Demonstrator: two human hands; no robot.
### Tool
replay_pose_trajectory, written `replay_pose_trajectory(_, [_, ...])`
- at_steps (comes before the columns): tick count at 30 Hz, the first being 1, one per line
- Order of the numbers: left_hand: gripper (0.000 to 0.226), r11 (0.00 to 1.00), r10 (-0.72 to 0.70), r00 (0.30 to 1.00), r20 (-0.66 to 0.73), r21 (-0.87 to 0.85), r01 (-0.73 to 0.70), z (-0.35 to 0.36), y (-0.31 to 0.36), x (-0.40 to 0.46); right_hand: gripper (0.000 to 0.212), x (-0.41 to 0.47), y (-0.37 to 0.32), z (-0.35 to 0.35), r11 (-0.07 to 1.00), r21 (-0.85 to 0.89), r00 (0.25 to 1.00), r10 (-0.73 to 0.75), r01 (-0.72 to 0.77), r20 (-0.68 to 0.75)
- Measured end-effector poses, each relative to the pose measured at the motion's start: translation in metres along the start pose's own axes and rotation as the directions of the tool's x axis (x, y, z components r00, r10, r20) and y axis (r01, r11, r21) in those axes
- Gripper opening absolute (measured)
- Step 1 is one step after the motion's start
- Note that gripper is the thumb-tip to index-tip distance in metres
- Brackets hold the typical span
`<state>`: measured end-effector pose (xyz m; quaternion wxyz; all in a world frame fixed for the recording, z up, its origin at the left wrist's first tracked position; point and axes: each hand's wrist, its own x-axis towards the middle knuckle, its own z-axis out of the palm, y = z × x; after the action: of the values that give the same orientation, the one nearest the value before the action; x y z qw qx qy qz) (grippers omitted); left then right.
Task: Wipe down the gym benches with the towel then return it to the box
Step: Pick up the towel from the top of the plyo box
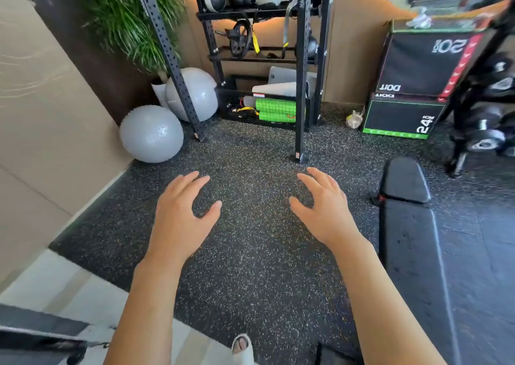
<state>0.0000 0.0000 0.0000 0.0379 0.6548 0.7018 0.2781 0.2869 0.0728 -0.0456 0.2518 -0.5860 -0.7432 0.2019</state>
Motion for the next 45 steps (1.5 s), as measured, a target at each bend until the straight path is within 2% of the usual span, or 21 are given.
replay_pose_trajectory(7, [0.058,0.991,0.109,0.991,0.075,-0.080,-0.103,0.022,-0.023,0.087,0.063,0.054,-0.003,0.006,0.992,-0.063,0.992,0.107,-0.111,-0.074])
replay_pose_trajectory(13, [0.059,0.980,0.182,0.978,0.104,-0.097,-0.172,0.024,-0.066,0.151,0.064,0.108,-0.034,0.029,0.986,-0.075,0.983,0.140,-0.149,-0.117])
replay_pose_trajectory(24, [0.060,0.984,0.140,0.982,0.123,-0.131,-0.124,0.037,-0.108,0.220,0.065,0.163,-0.063,0.048,0.956,-0.188,0.966,0.192,-0.224,-0.174])
replay_pose_trajectory(35, [0.060,0.974,0.214,0.962,0.168,-0.106,-0.198,0.089,-0.085,0.300,0.068,0.224,-0.024,0.045,0.926,-0.228,0.943,0.256,-0.302,-0.211])
replay_pose_trajectory(45, [0.058,0.964,0.259,0.948,0.184,-0.116,-0.240,0.153,-0.012,0.401,0.067,0.315,0.060,-0.001,0.921,-0.166,0.920,0.307,-0.351,-0.242])
